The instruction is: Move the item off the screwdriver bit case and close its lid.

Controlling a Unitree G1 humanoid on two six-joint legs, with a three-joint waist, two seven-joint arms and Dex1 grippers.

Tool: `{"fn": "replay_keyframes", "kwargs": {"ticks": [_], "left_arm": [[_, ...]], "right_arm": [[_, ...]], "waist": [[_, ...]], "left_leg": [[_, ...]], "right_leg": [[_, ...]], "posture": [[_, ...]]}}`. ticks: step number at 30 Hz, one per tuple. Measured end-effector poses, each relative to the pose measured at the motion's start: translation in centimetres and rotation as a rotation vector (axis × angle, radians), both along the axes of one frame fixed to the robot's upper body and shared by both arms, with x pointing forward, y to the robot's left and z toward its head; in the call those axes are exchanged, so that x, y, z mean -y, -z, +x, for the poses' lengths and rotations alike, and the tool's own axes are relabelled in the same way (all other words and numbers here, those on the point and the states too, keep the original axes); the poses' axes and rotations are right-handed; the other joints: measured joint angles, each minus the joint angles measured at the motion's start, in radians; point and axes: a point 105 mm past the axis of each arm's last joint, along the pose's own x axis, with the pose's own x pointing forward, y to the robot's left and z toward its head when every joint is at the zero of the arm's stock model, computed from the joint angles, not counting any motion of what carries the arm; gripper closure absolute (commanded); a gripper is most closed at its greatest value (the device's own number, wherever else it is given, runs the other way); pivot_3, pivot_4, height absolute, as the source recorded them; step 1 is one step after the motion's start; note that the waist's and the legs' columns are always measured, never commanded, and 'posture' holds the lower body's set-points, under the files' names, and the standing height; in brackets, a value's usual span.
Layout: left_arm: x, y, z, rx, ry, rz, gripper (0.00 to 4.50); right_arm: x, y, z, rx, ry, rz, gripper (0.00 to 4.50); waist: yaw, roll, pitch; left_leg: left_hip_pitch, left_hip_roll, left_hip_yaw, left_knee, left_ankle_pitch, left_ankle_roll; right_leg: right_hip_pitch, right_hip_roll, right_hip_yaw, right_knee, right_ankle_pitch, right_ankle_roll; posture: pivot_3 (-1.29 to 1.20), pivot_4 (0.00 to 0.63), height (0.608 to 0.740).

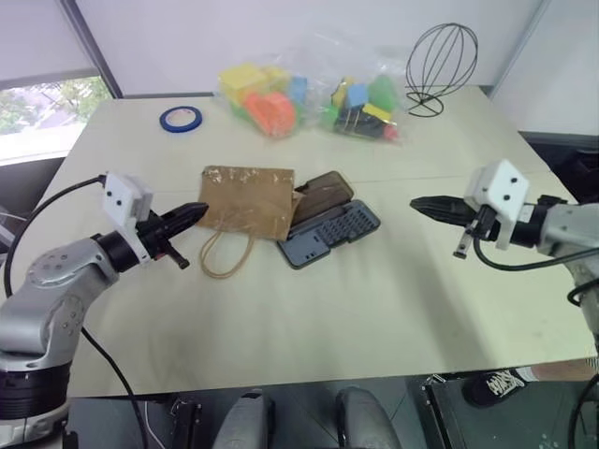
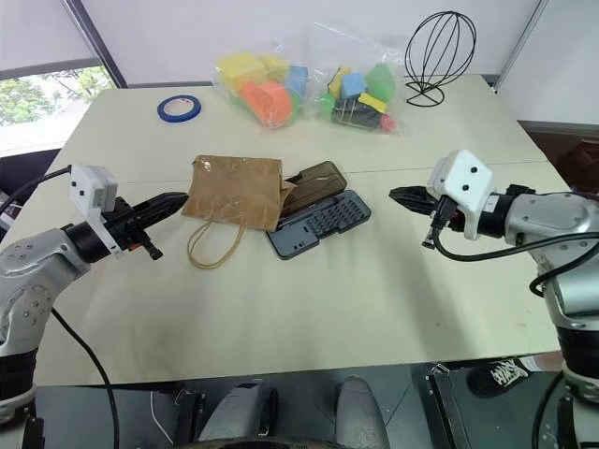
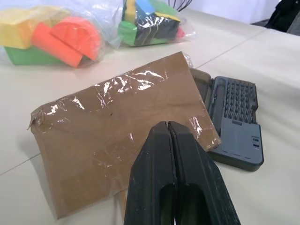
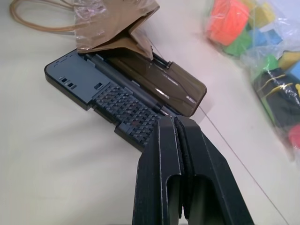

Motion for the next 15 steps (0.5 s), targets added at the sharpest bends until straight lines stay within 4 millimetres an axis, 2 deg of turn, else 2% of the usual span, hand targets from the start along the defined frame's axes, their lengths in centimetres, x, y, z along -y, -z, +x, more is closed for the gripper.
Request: {"fn": "replay_keyframes", "kwargs": {"ticks": [4, 5, 7, 8, 11, 14, 15], "left_arm": [[-0.1, 0.2, 0.2, -0.009, -0.006, -0.008, 4.5], [0.0, 0.2, 0.3, -0.007, -0.005, -0.009, 4.5], [0.1, 0.3, 0.5, -0.007, -0.007, 0.0, 4.5], [0.2, 0.4, 0.6, -0.008, -0.005, -0.002, 4.5], [0.5, 0.7, 0.7, -0.009, 0.002, -0.006, 4.5], [0.3, 0.9, 0.9, -0.011, -0.007, -0.004, 4.5], [0.2, 0.9, 1.0, -0.013, -0.01, -0.005, 4.5]], "right_arm": [[-1.0, 0.4, 0.3, -0.001, -0.018, 0.04, 4.46], [-1.4, 0.5, 0.4, 0.0, -0.022, 0.056, 4.23], [-2.3, 0.3, 0.9, 0.02, -0.026, 0.093, 3.64], [-2.9, 0.2, 1.2, 0.031, -0.027, 0.112, 3.19], [-4.9, 0.7, 1.9, 0.022, -0.05, 0.158, 1.68], [-5.7, 1.5, 2.6, -0.009, -0.044, 0.182, 0.06], [-5.9, 1.5, 3.1, -0.017, -0.023, 0.209, 0.06]], "waist": [[0.0, 0.0, 0.0], [0.0, 0.0, 0.0], [-0.002, 0.0, 0.0], [-0.002, 0.0, 0.0], [-0.002, 0.0, 0.0], [0.0, 0.0, 0.0], [0.0, 0.0, 0.0]], "left_leg": [[0.0, 0.0, 0.0, 0.0, 0.0, 0.0], [0.0, 0.0, 0.0, 0.0, 0.0, 0.0], [0.0, 0.0, 0.0, 0.0, 0.0, 0.0], [0.0, 0.0, 0.0, 0.0, 0.0, 0.0], [-0.001, 0.0, 0.0, 0.0, 0.002, -0.004], [-0.001, 0.0, 0.0, 0.0, 0.003, -0.005], [-0.002, 0.0, 0.0, 0.0, 0.003, -0.005]], "right_leg": [[0.0, 0.0, 0.0, 0.0, 0.0, 0.0], [0.0, 0.0, 0.0, 0.0, 0.0, 0.0], [0.0, 0.0, 0.0, 0.0, 0.0, 0.0], [-0.001, 0.0, 0.0, 0.0, 0.0, 0.0], [-0.001, 0.0, 0.0, 0.001, 0.0, 0.0], [-0.002, 0.0, 0.0, 0.001, 0.0, 0.0], [-0.002, 0.0, 0.0, 0.001, 0.0, 0.0]], "posture": [[0.0, 0.15, 0.74], [0.0, 0.15, 0.74], [0.0, 0.15, 0.74], [0.0, 0.15, 0.74], [0.0, 0.15, 0.74], [0.0, 0.15, 0.74], [0.0, 0.15, 0.74]]}}
